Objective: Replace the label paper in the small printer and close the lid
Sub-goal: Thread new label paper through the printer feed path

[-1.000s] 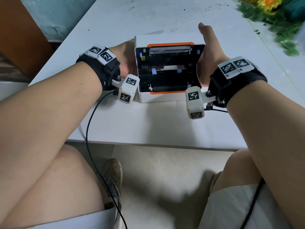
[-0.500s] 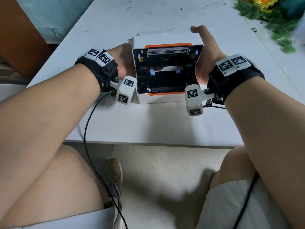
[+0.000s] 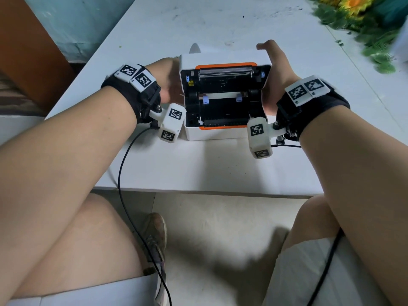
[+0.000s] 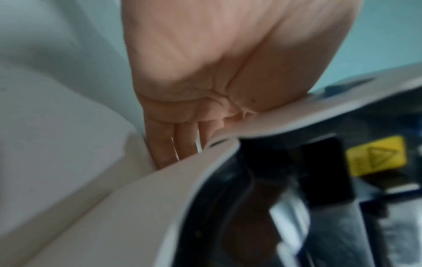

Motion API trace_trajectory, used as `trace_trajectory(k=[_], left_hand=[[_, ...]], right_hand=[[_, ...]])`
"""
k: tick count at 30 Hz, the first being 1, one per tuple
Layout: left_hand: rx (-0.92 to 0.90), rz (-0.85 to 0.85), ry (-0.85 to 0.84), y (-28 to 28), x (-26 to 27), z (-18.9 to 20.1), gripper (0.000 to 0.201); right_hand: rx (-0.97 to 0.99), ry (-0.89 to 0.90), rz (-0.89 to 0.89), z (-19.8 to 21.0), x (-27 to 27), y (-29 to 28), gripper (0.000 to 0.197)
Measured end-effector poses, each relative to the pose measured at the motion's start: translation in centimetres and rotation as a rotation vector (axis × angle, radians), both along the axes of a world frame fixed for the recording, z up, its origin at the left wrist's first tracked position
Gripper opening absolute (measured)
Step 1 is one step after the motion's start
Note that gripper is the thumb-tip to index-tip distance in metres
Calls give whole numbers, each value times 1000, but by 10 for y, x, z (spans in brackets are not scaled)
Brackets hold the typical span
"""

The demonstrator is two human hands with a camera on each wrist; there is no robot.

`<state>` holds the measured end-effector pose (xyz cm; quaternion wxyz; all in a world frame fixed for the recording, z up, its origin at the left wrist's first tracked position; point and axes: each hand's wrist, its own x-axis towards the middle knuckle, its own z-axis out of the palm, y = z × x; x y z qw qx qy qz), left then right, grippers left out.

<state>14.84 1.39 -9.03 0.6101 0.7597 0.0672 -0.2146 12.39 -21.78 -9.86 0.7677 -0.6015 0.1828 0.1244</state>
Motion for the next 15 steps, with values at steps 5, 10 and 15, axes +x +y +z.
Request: trace_trajectory(k=[5, 10, 15], left_hand=[[-15, 110, 57, 10, -3, 2, 22], [17, 107, 98, 12, -19, 9, 49], [-142, 129, 103, -2, -32, 7, 71]], right_hand=[[-141, 42, -18, 2, 4, 0, 57], [-44, 82, 5, -4, 10, -8, 50], [-22, 47, -31, 7, -9, 3, 40]])
